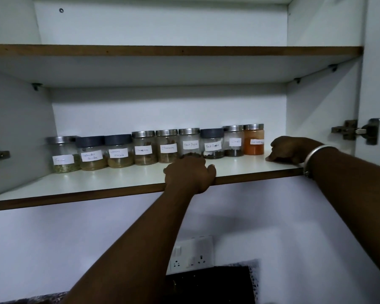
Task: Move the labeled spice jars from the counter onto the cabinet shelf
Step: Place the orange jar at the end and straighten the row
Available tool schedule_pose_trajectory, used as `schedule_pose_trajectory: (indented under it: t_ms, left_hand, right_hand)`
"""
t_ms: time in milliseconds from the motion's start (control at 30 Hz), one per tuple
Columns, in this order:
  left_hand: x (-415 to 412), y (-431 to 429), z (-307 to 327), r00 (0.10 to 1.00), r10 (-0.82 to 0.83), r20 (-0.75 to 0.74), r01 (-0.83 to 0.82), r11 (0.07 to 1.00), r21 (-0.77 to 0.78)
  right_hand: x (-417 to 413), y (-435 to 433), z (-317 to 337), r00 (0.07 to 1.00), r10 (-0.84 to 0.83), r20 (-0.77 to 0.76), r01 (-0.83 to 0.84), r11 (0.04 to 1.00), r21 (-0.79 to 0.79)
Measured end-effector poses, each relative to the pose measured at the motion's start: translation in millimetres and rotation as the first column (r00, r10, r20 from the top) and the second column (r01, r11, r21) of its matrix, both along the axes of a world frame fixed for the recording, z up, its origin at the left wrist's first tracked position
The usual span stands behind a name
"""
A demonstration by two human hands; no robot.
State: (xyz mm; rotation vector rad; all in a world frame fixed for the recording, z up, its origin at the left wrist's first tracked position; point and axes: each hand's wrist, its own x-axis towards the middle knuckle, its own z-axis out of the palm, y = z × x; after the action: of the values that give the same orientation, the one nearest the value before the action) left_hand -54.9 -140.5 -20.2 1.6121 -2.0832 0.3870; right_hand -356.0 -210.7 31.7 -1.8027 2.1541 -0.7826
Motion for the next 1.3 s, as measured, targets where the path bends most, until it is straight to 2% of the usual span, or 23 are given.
schedule_pose_trajectory:
  t_ms: [133,200,633,933,1033,1100,1167,1300]
  left_hand:
    - [1.3,-3.0,-1.4,1.0,-0.013,0.0,0.013,1.0,-0.027]
    - [1.4,-5.1,-1.0,1.0,-0.017,-0.001,0.017,0.999,-0.047]
    - [0.7,-6.6,-2.8,0.998,-0.045,-0.043,0.038,0.986,-0.163]
    - [-0.1,-7.8,-6.5,0.998,-0.051,-0.026,0.044,0.973,-0.226]
    - [0.1,-8.8,-5.1,0.999,-0.035,-0.033,0.026,0.97,-0.243]
    - [0.2,-10.1,-3.7,0.999,-0.012,-0.046,0.001,0.973,-0.233]
    - [0.1,-9.4,-3.3,0.998,-0.002,-0.063,-0.012,0.975,-0.224]
    - [-0.6,-6.7,-2.2,0.996,0.006,-0.093,-0.022,0.984,-0.178]
  right_hand:
    - [4.8,-16.8,0.6,0.989,0.008,0.146,-0.014,0.999,0.04]
    - [7.0,-29.3,3.6,0.973,0.031,0.227,-0.033,0.999,0.004]
    - [5.8,-60.8,7.7,0.905,0.012,0.425,0.029,0.995,-0.091]
    - [-4.2,-78.9,1.3,0.94,-0.019,0.34,0.059,0.993,-0.106]
    - [-4.6,-73.4,-1.8,0.964,0.001,0.266,0.009,0.999,-0.035]
    - [-13.7,-76.1,-1.6,0.99,0.003,0.142,-0.01,0.999,0.053]
    - [-26.5,-80.9,-1.5,0.99,0.04,0.139,-0.058,0.99,0.129]
    - [37.1,4.2,5.1,0.97,0.188,0.154,-0.209,0.969,0.134]
